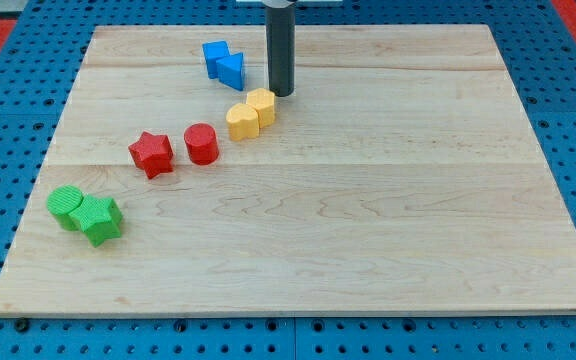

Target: Move your arm to the yellow yellow hexagon

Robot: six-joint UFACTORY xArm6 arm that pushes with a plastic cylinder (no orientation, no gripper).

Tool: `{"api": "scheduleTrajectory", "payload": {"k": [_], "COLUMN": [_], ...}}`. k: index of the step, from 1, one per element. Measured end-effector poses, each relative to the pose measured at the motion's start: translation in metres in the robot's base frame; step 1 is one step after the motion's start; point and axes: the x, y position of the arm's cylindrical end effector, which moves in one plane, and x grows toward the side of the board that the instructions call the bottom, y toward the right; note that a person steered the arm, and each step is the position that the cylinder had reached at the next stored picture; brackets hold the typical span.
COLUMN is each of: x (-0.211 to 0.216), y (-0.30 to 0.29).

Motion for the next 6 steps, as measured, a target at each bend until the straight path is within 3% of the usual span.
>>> {"api": "scheduleTrajectory", "payload": {"k": [6], "x": [0.0000], "y": [0.0051]}}
